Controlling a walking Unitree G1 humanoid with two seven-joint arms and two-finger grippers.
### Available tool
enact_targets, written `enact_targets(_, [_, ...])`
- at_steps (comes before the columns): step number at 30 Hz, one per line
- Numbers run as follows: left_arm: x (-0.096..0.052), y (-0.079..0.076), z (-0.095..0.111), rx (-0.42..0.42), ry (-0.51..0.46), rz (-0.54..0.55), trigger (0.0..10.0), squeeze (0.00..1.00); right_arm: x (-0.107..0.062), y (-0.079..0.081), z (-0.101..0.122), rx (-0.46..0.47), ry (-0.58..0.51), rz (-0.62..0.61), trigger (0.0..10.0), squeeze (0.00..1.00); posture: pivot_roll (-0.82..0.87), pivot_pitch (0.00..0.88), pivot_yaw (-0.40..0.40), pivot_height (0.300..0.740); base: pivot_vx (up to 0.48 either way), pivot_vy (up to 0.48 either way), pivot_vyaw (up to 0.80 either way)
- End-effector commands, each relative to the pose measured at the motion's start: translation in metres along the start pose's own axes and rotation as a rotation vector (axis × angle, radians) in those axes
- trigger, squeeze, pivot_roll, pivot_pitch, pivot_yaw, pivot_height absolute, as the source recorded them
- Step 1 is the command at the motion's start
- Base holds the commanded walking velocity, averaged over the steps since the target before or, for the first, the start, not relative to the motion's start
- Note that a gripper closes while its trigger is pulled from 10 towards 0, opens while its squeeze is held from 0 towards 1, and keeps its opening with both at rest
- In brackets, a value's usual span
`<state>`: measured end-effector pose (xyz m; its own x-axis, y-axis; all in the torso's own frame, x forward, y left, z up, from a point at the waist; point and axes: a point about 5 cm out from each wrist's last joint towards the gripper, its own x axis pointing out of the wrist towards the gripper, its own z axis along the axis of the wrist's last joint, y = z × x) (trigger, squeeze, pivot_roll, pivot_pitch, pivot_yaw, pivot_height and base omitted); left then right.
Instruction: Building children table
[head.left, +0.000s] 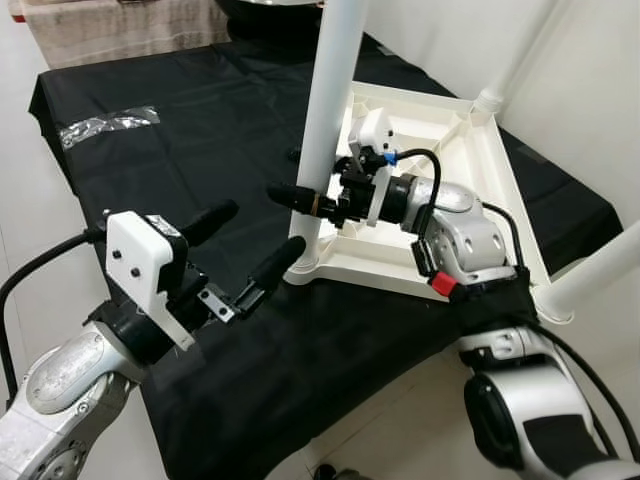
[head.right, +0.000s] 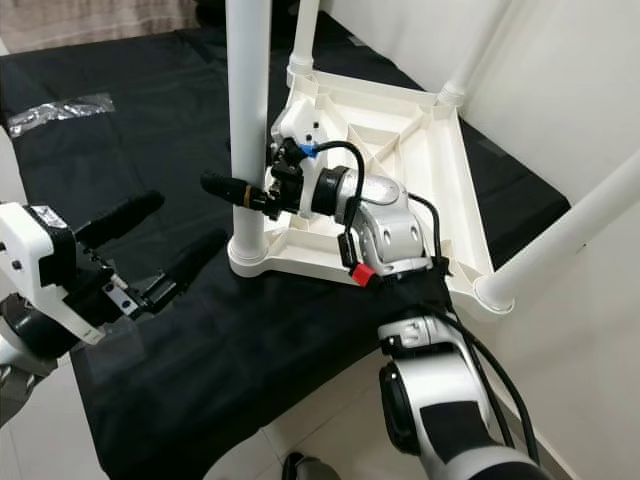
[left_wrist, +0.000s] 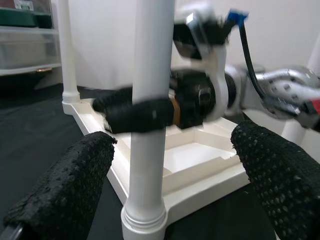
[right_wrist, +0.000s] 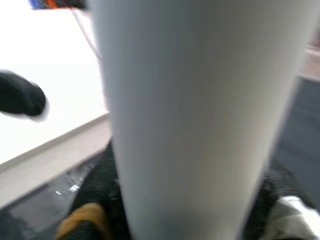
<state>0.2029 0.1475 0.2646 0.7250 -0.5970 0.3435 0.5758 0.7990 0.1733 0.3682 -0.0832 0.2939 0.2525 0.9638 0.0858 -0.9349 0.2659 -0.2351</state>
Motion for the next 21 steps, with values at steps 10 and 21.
enact_targets(10, [-0.005, -0.004, 0.001, -0.004, 0.011, 0.004, 10.0, 0.00, 0.004, 0.002, -0.006, 0.059, -0.029, 0.079, 0.0, 0.00, 0.14, 0.244, -0.167, 0.740, 0.000, 0.000, 0.00])
enact_targets(21, [0.001, -0.002, 0.001, -0.035, -0.025, -0.015, 10.0, 0.00, -0.049, 0.064, -0.087, -0.004, 0.284, -0.979, 0.0, 0.00, 0.08, 0.213, -0.140, 0.740, 0.000, 0.000, 0.00])
